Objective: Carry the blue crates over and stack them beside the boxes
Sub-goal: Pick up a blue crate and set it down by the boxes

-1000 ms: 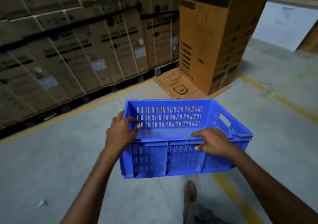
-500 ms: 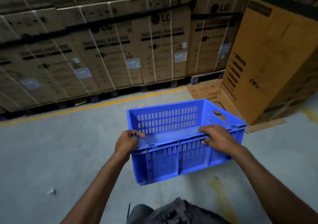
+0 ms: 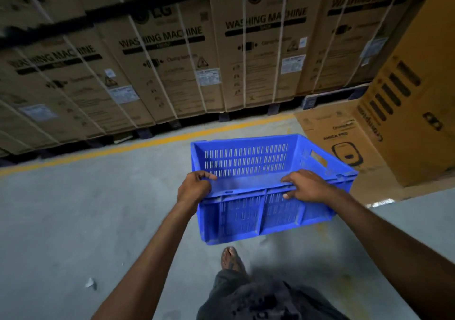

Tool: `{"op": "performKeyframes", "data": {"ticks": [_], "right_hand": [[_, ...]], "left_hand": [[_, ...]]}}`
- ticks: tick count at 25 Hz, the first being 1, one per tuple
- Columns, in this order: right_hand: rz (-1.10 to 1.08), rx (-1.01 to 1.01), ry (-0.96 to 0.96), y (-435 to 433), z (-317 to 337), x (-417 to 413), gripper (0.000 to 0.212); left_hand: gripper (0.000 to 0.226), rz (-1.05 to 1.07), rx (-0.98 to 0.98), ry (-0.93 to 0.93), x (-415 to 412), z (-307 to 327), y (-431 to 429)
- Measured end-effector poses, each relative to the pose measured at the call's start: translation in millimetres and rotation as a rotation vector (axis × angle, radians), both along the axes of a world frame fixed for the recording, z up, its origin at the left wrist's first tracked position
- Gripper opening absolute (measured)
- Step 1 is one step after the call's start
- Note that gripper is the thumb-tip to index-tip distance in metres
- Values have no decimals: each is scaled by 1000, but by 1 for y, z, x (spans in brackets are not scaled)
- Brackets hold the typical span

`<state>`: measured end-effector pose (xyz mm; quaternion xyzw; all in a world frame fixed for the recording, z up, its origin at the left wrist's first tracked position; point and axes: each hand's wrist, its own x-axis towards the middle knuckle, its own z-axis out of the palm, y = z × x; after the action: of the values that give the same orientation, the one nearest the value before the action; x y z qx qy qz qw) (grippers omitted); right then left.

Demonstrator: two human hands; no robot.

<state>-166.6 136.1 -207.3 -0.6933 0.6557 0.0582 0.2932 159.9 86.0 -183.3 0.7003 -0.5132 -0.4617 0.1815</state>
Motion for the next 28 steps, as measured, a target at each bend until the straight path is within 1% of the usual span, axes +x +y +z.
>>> {"op": "performKeyframes", "data": {"ticks": [1,2,3,5,6,7,8,9,11,12,13,16,18,20,22,24,25,27,28], "right_hand": [[-11,12,5,-24,-4,5,59],[-31,27,3,-43,-8,8,60],[-59,39,-2,-62,-13,8,59],[-76,53,-4,-95,-21,9,57],[-81,82,-9,-141,-49,0,57],[-85,127,-1,-186,-82,-13,57],[-93,173,6,-193,-91,-19,56],[-84,190,21,-209,-110,-29,55],[-64,215,34,-210,-115,-24,54],[-49,225,26,-213,-124,-21,54],[-38,234,23,-231,-147,-26,54],[-3,238,7,-315,-232,-48,51],[30,206,36,-364,-281,-58,49],[81,134,82,-398,-331,-63,44],[88,28,108,-427,-385,-65,39],[95,-72,130,-453,-443,-61,29],[89,-96,154,-461,-459,-60,24],[99,-118,197,-473,-519,-54,19],[140,-123,220,-475,-545,-49,19]], "left_hand": [[16,-27,-9,-11,4,-7,-26],[8,-75,-21,-56,6,-15,-48],[21,-174,-63,-147,7,-25,-69],[46,-476,-191,-378,2,-43,-103],[55,-606,-243,-434,-12,-69,-147],[60,-703,-227,-468,-28,-96,-190],[58,-789,-208,-519,-39,-107,-199],[52,-825,-177,-562,-51,-125,-213],[43,-886,-175,-651,-51,-137,-202],[42,-886,-177,-669,-48,-151,-196],[42,-857,-177,-670,-55,-178,-206],[42,-799,-157,-655,-83,-268,-278],[41,-771,-181,-695,-93,-319,-316],[35,-716,-263,-722,-96,-366,-351],[30,-677,-352,-755,-98,-421,-392],[29,-690,-361,-766,-94,-475,-424],[28,-699,-363,-764,-95,-490,-436],[28,-726,-377,-767,-93,-551,-452],[29,-743,-364,-765,-88,-579,-453]]}}
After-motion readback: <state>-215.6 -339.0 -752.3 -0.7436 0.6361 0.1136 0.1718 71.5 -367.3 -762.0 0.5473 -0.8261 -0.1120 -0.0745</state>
